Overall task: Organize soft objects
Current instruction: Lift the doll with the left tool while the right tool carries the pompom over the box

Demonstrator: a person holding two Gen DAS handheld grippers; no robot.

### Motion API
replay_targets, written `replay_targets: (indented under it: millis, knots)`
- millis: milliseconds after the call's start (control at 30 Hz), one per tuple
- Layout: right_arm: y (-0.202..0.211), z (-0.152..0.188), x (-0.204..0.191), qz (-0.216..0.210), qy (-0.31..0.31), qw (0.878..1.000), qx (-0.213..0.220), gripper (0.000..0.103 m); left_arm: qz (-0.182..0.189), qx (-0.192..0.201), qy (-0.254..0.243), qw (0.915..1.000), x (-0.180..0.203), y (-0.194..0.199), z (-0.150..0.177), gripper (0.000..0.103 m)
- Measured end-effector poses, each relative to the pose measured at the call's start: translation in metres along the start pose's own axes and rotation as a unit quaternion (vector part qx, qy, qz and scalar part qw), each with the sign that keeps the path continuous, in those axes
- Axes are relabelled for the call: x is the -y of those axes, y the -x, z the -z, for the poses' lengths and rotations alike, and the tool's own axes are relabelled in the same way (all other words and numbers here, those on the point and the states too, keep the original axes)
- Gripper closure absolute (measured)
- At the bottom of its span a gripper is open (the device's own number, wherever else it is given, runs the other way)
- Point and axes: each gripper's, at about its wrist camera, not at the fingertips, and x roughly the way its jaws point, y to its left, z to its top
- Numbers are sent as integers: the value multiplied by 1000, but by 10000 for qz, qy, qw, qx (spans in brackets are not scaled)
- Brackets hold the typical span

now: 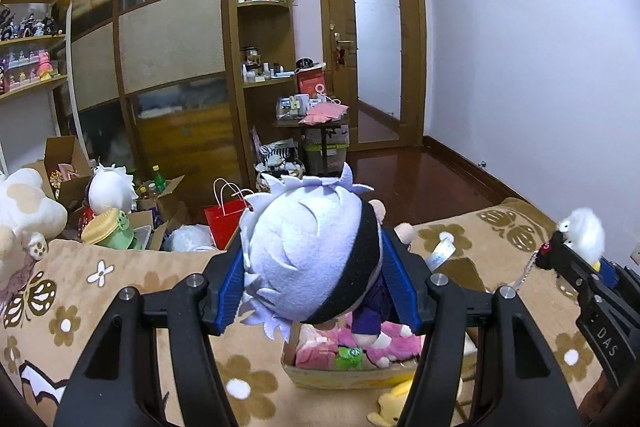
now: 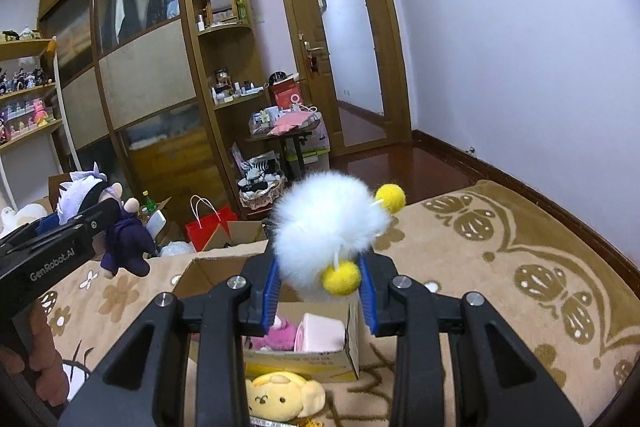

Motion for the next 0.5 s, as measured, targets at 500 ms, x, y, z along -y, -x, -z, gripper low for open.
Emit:
replay_targets:
  millis: [500]
  knots:
    - [-21,-8,-5,-58,78,9999,50,68,-30,43,-177,9998,2,-38,-10,41]
